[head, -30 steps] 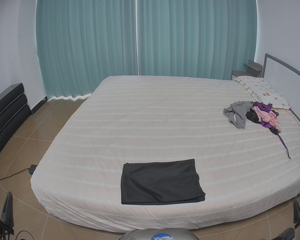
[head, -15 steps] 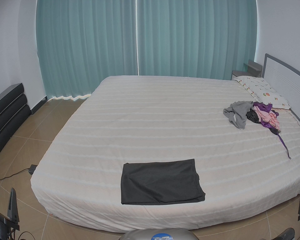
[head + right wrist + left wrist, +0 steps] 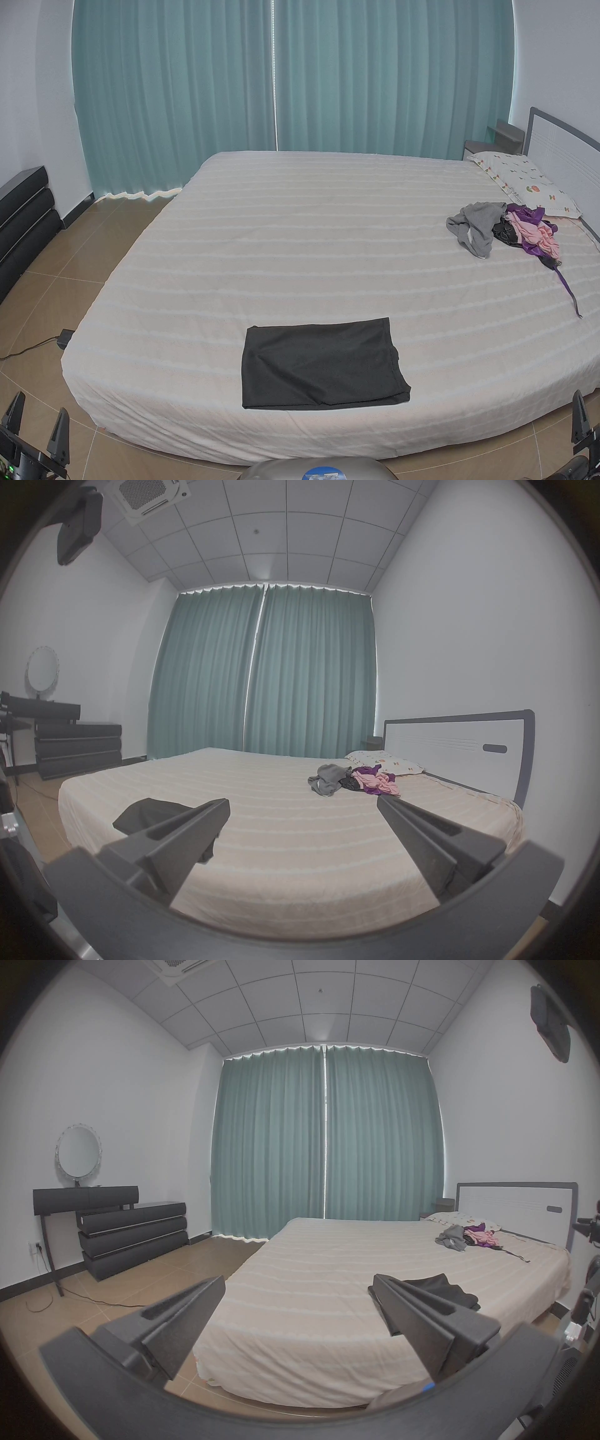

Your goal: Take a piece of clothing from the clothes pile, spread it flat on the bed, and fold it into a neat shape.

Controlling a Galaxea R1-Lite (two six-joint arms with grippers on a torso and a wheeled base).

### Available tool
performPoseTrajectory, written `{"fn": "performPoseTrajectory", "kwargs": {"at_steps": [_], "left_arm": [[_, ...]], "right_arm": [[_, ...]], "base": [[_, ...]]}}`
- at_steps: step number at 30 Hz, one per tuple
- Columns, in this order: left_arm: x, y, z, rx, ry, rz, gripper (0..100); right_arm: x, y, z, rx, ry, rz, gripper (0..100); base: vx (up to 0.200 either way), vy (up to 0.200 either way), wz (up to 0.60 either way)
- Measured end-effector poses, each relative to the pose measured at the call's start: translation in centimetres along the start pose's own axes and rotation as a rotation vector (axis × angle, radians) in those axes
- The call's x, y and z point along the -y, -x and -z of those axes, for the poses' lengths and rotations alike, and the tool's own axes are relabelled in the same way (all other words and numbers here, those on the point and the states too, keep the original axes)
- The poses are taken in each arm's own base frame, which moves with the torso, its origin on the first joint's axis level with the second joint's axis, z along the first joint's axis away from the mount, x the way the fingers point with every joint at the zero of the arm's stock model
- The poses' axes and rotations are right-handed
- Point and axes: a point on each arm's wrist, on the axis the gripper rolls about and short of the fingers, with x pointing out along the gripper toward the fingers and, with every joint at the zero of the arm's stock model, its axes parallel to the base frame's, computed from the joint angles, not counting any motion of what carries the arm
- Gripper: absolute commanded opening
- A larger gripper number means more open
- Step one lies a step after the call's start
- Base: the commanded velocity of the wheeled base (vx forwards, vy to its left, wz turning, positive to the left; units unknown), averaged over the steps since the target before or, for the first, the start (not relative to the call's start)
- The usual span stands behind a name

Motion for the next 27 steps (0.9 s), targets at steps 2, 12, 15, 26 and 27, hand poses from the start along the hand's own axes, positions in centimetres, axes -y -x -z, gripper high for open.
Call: {"fn": "performPoseTrajectory", "kwargs": {"at_steps": [2,12,15,26,27], "left_arm": [[0.1,0.0,0.0,-0.001,0.002,0.033,100],[0.2,0.0,0.1,-0.01,-0.014,0.075,100],[0.0,0.0,0.3,-0.028,-0.011,0.001,100],[-0.1,0.0,0.6,-0.06,-0.017,-0.05,100],[-0.1,0.0,0.6,-0.06,-0.017,-0.05,100]], "right_arm": [[0.0,0.0,0.1,-0.006,0.014,-0.001,100],[-0.1,0.0,0.4,-0.03,0.005,-0.044,100],[-0.2,0.0,0.6,-0.052,-0.028,-0.051,100],[-0.3,0.1,1.2,-0.111,-0.08,-0.107,100],[-0.4,0.1,1.2,-0.11,-0.079,-0.117,100]], "base": [[0.0,0.0,0.0],[0.0,0.0,0.0],[0.0,0.0,0.0],[0.0,0.0,0.0],[0.0,0.0,0.0]]}}
